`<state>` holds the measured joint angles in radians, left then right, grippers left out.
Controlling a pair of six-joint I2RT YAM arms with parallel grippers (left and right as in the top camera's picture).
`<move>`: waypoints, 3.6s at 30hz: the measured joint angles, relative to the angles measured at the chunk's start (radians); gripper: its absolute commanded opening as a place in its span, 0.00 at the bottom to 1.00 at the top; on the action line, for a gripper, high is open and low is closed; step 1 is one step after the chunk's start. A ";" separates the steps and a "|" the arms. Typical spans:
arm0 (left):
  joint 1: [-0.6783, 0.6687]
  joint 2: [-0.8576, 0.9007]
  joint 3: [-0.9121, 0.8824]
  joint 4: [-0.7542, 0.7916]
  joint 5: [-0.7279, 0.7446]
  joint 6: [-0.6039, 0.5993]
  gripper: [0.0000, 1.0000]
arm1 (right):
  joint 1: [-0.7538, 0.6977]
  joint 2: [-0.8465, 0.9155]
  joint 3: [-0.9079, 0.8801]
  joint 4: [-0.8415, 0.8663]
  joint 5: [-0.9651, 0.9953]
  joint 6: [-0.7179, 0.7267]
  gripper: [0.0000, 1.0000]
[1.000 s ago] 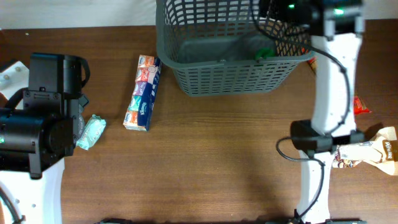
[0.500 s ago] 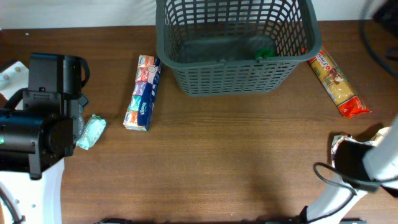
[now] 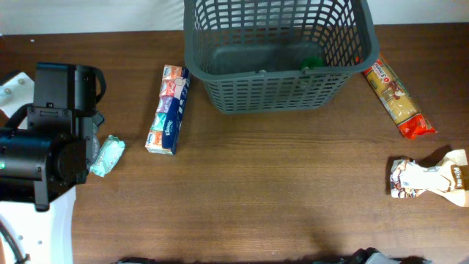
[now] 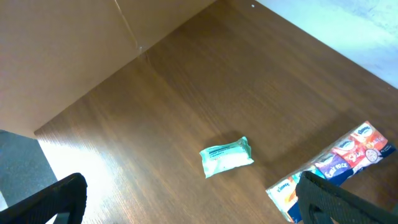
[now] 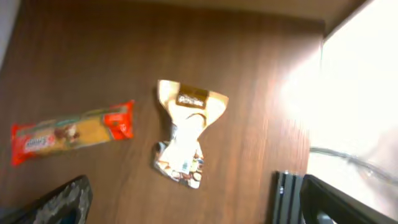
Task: Pack container
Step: 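Withdraw the right gripper from the basket toward the right, then lower the right gripper onto the Panitee bread bag and grasp it, then close the right gripper on the Panitee bag and lift it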
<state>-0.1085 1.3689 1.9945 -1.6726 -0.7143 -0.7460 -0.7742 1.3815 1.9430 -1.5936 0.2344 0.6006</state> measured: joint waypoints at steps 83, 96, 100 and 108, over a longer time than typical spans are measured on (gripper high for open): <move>0.000 0.000 0.000 0.000 0.000 0.000 0.99 | 0.075 0.406 -0.644 0.582 -0.165 0.335 0.98; 0.000 0.000 0.000 0.000 0.000 0.000 0.99 | 0.055 0.571 -0.648 0.628 -0.137 0.323 0.99; 0.000 0.000 0.000 0.000 0.000 0.000 0.99 | 0.055 0.571 -0.648 0.649 -0.137 0.315 0.99; 0.000 0.000 0.000 0.000 0.000 0.000 0.99 | 0.055 0.571 -0.649 0.686 -0.138 0.303 0.99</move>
<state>-0.1085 1.3689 1.9945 -1.6726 -0.7143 -0.7460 -0.7193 1.9526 1.2945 -0.9081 0.0963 0.9035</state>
